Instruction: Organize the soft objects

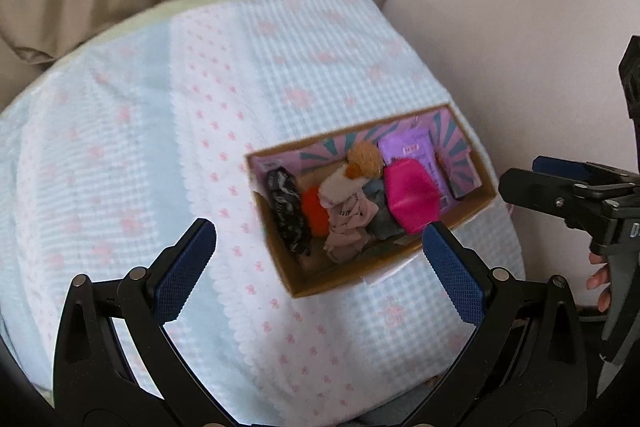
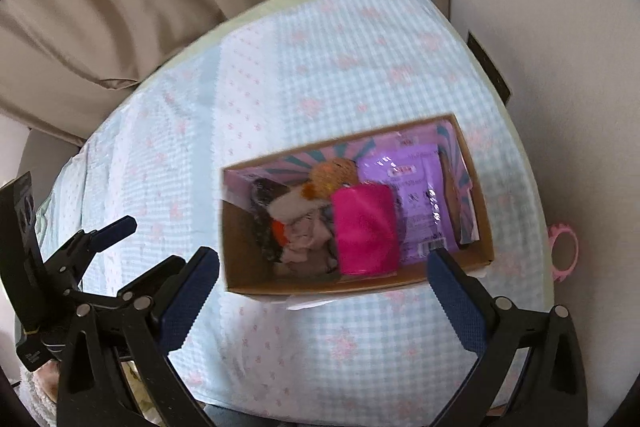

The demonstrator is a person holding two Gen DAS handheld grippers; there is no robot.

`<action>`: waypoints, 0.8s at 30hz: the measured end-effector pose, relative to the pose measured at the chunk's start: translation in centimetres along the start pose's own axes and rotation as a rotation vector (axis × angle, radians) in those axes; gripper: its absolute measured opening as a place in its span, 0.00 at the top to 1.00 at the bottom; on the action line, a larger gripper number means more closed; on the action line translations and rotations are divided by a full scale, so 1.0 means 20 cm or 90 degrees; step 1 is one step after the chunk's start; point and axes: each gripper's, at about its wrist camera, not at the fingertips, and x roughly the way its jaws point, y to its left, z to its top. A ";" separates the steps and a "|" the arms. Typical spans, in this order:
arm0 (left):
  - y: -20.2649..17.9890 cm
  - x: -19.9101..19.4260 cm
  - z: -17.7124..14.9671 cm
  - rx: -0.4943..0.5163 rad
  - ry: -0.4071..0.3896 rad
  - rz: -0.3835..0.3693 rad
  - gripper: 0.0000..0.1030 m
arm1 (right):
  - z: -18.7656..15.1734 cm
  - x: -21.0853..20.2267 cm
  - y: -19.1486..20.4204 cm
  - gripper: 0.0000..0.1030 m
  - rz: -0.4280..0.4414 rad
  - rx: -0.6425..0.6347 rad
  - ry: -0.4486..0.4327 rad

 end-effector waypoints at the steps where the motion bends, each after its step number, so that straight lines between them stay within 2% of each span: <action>1: 0.03 -0.08 0.00 -0.007 -0.016 0.002 0.00 | 0.00 -0.03 0.03 0.00 0.001 -0.005 -0.007; 6: 0.17 -0.43 -0.01 -0.037 -0.086 0.025 0.00 | 0.01 -0.23 0.26 0.00 -0.007 -0.046 -0.058; 12: 0.34 -0.86 -0.05 -0.063 -0.190 0.080 0.00 | -0.01 -0.54 0.61 0.00 -0.044 -0.132 -0.155; 16: 0.44 -1.12 -0.12 -0.083 -0.260 0.120 0.00 | -0.04 -0.70 0.79 0.00 -0.048 -0.156 -0.214; 24: 0.56 -1.42 -0.25 -0.102 -0.336 0.146 0.00 | -0.15 -0.91 1.06 0.00 -0.079 -0.188 -0.314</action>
